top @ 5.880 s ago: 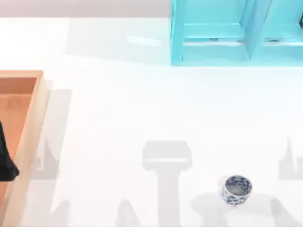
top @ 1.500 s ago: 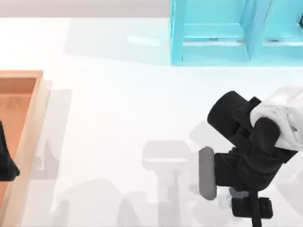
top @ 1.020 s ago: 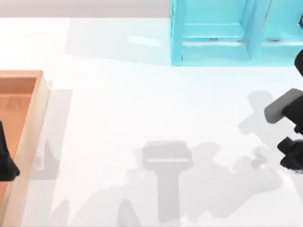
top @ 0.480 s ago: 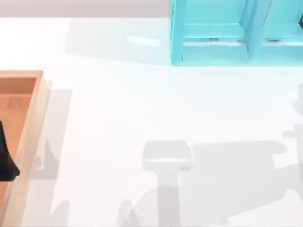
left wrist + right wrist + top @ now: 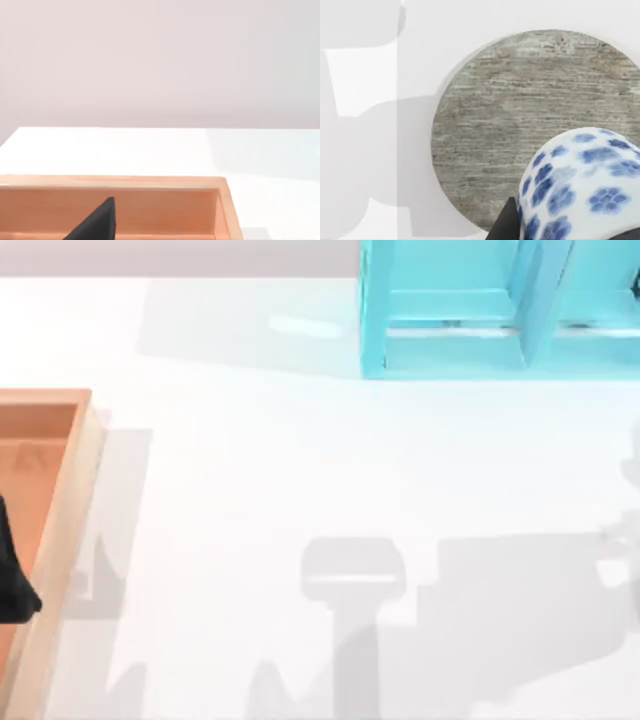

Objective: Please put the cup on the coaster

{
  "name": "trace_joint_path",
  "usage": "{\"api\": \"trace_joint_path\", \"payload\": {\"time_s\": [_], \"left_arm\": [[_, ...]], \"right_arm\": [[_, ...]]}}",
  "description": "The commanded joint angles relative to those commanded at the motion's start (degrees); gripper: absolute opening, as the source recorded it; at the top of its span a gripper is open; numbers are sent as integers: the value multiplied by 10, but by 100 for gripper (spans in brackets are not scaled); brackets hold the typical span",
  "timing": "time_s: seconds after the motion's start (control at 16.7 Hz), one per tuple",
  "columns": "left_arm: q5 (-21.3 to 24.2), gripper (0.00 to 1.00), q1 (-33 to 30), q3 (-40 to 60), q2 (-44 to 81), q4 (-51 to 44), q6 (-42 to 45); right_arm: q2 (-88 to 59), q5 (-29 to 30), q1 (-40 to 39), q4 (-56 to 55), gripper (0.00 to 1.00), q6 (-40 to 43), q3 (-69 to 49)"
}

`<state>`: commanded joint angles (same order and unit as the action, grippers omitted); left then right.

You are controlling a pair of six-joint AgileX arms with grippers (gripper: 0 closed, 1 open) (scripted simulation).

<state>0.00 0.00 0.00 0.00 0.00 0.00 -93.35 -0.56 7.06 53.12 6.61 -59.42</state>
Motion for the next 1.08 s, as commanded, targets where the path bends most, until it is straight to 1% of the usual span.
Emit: {"api": "trace_joint_path", "payload": {"time_s": [0.24, 0.54, 1.08], "left_arm": [[0, 100, 0, 0, 0, 0, 0], [0, 100, 0, 0, 0, 0, 0], [0, 100, 0, 0, 0, 0, 0]], "right_arm": [[-30, 0, 0, -80, 0, -2, 47], [-33, -1, 0, -88, 0, -3, 53], [-33, -1, 0, -88, 68, -3, 53]]}}
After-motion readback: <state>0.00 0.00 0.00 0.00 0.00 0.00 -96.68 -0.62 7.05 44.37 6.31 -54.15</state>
